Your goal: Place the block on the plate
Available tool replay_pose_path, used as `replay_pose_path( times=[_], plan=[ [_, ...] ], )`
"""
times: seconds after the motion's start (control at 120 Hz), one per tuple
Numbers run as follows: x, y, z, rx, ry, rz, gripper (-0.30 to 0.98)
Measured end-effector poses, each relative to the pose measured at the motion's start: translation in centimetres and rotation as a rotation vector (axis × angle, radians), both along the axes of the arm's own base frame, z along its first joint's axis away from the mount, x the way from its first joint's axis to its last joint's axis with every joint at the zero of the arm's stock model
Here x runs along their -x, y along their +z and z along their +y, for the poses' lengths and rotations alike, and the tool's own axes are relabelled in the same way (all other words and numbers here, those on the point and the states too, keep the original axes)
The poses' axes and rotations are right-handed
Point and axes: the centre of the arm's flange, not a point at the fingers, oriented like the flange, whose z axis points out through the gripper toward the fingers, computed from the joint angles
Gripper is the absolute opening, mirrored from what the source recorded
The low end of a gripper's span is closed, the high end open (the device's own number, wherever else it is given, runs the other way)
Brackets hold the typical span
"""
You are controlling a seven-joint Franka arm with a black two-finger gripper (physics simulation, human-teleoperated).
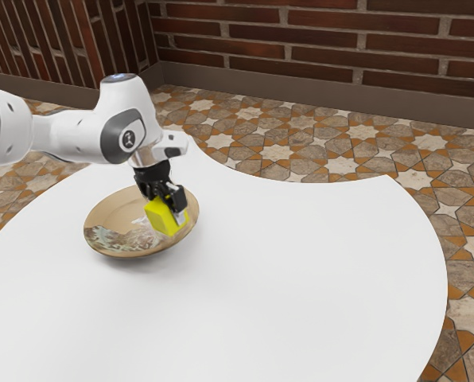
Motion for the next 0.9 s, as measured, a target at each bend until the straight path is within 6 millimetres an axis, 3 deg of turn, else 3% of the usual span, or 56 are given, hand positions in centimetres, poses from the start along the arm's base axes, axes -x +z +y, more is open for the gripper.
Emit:
replay_pose_path(
  times=[0.1, 0.333, 0.433, 0.567, 0.692, 0.9],
  plan=[
    [-1.2, -0.5, 3.3, -0.015, 0.054, -0.004, 0.43],
    [-3.2, -4.8, 8.8, -0.044, 0.135, 0.041, 0.43],
    [-4.4, -6.3, 10.3, -0.056, 0.153, 0.049, 0.44],
    [-4.8, -6.9, 10.7, -0.057, 0.155, 0.053, 0.53],
    [-4.8, -5.8, 10.6, -0.054, 0.152, 0.037, 0.60],
    [-4.4, -0.2, 8.6, -0.037, 0.111, -0.028, 0.65]
  ],
)
